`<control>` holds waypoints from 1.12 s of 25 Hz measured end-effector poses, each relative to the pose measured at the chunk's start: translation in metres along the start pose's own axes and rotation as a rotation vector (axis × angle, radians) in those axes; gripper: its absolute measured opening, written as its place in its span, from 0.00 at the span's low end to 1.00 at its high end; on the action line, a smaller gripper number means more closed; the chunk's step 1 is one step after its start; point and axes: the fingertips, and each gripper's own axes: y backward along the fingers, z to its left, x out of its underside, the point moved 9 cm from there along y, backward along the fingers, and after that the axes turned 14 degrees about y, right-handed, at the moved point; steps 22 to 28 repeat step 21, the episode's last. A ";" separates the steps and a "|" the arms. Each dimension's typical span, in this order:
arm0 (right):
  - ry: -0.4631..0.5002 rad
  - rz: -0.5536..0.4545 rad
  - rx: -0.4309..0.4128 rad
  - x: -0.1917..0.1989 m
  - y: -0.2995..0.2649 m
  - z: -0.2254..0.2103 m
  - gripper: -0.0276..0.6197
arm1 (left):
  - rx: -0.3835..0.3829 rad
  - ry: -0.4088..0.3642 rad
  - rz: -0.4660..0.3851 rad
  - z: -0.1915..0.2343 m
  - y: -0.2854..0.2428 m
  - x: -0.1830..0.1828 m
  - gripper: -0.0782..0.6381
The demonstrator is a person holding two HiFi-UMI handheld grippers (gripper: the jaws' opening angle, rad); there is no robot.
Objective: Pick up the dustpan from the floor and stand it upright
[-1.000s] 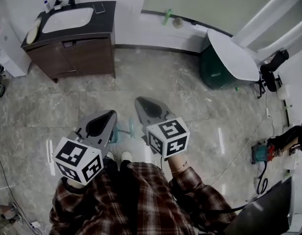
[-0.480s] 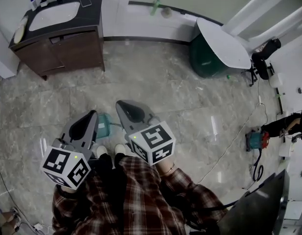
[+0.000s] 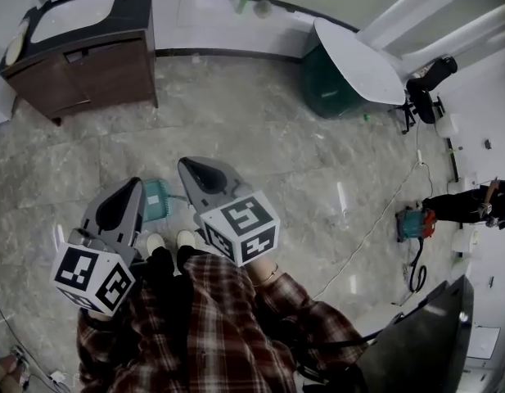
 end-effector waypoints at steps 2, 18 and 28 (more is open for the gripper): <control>0.001 0.005 0.001 0.003 -0.002 0.002 0.06 | 0.001 0.003 -0.003 0.003 0.002 0.002 0.11; -0.009 0.039 -0.014 0.009 -0.011 0.004 0.06 | 0.002 0.024 0.026 0.013 0.001 0.007 0.11; -0.012 0.047 -0.014 0.011 -0.016 0.005 0.06 | 0.005 0.030 0.030 0.019 0.002 0.007 0.11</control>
